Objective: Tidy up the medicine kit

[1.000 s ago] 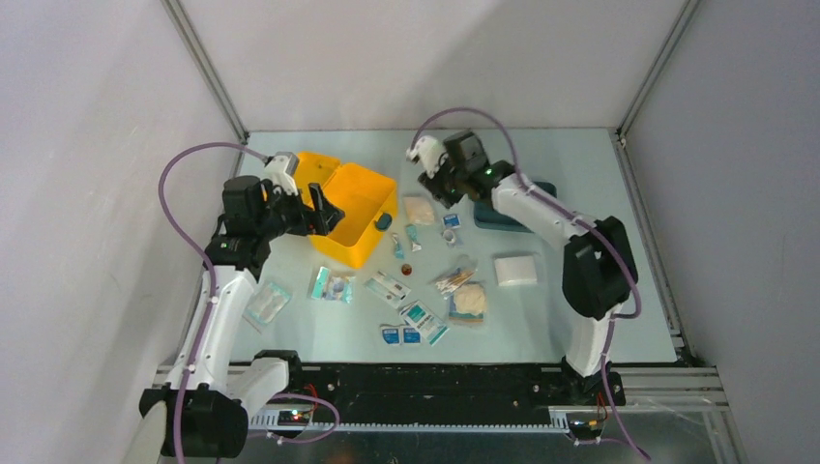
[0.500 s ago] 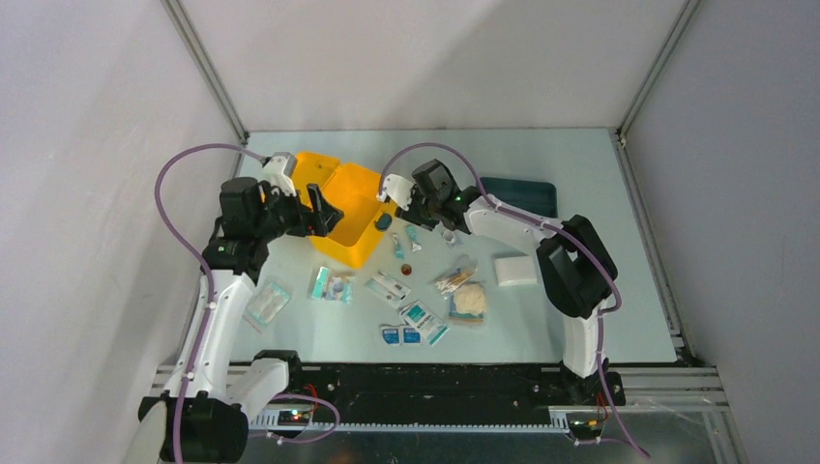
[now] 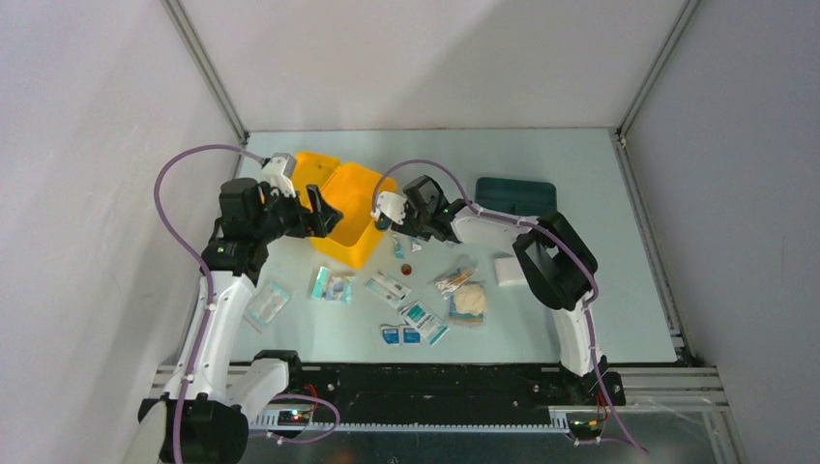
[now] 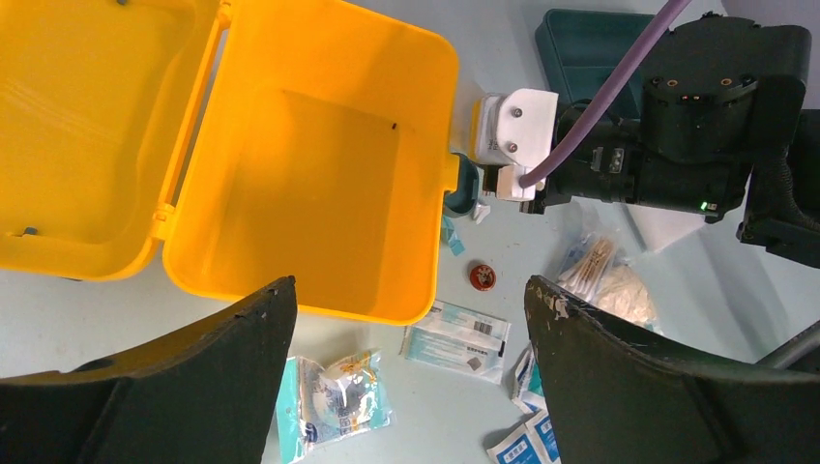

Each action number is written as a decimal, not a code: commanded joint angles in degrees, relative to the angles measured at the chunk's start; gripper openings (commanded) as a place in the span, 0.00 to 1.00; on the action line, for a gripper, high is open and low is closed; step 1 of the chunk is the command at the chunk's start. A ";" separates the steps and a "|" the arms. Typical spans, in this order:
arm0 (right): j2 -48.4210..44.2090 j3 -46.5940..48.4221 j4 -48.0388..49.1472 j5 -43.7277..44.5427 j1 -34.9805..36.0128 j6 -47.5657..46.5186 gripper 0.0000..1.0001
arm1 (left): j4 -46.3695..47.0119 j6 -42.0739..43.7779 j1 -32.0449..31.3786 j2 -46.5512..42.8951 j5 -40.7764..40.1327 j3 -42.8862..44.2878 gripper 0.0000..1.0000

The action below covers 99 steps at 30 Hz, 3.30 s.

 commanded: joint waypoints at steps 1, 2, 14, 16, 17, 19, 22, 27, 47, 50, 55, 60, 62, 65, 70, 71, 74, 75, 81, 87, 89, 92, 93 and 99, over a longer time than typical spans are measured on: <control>0.81 -1.41 6.63 3.72 -0.25 -0.92 0.27 | 0.52 0.30 0.38 -1.41 -0.39 1.75 0.92; 0.99 -1.55 7.06 4.55 -0.34 -0.98 0.24 | 0.51 0.30 0.38 -1.34 -0.40 1.79 0.93; -20.82 -6.32 -0.76 -3.30 -3.76 2.11 0.00 | 0.19 14.52 -3.57 2.24 5.48 9.28 0.92; -24.97 -5.07 -5.23 -7.74 -5.11 3.88 0.00 | -0.66 19.93 -4.87 3.83 9.16 11.65 0.92; -26.57 -2.99 -10.21 -10.07 -5.80 4.30 0.00 | -1.28 24.06 -5.32 4.48 10.14 12.50 0.92; -28.73 -0.92 -15.48 -19.48 -8.84 5.50 0.00 | -2.98 31.54 -6.66 7.11 13.60 14.99 0.92; -30.54 0.52 -19.11 -33.45 -14.31 6.42 0.00 | -6.49 40.94 -9.20 12.30 18.71 19.28 0.92; -33.38 -0.29 -20.76 -34.58 -14.91 6.21 0.00 | -8.65 44.58 -15.83 18.27 20.96 23.17 0.95; -32.59 6.68 -26.34 -38.92 -11.19 7.29 0.00 | -8.38 41.48 -27.75 29.73 22.58 29.22 0.91; -32.44 7.29 -26.19 -40.54 -11.57 8.38 0.00 | -8.41 41.54 -27.97 30.40 21.87 28.57 0.84; -32.33 7.66 -26.04 -40.55 -11.62 8.59 0.00 | -8.12 40.65 -28.13 31.70 22.46 28.63 0.54; -32.46 7.24 -25.74 -40.53 -11.80 8.74 0.00 | -8.11 39.25 -28.66 32.34 22.53 29.41 0.26; -32.47 7.05 -25.54 -40.46 -11.88 8.90 0.00 | -8.08 38.86 -28.63 32.62 21.86 29.53 0.21; -32.56 6.88 -25.23 -39.71 -12.06 9.86 0.00 | -8.15 38.17 -28.62 32.38 20.30 29.23 0.21; -34.24 7.48 -26.07 -41.90 -15.81 13.83 0.59 | -8.10 34.74 -28.11 30.40 14.04 27.90 0.25; -35.06 7.65 -26.47 -44.32 -16.73 15.13 0.63 | -8.15 34.09 -27.46 29.47 12.22 27.45 0.25; -36.86 7.54 -27.70 -48.60 -22.51 17.95 0.76 | -8.16 28.40 -24.37 27.58 7.50 27.20 0.26; -37.79 6.93 -27.74 -50.19 -23.33 19.36 0.76 | -8.12 26.92 -23.42 27.30 6.89 27.14 0.26; -41.43 0.23 -26.88 -51.37 -28.66 21.32 0.77 | -7.98 18.63 -14.80 24.64 1.80 26.49 0.23; -42.50 -4.22 -25.32 -50.81 -29.73 22.24 0.77 | -7.89 21.04 -11.31 22.52 4.30 24.28 0.31; -42.32 -4.91 -24.44 -49.30 -29.47 22.20 0.77 | -7.86 22.93 -11.96 18.06 8.43 21.45 0.47; -41.44 -7.69 -21.97 -46.76 -28.57 20.14 0.76 | -7.88 28.60 -17.57 14.42 7.27 14.10 0.62; -41.06 -8.33 -21.34 -46.46 -28.21 19.32 0.76 | -7.94 31.17 -20.50 13.39 4.90 12.89 0.64; -31.59 -8.41 -21.04 -38.08 -16.64 7.83 0.74 | -8.03 25.45 -22.08 13.15 3.04 8.68 0.65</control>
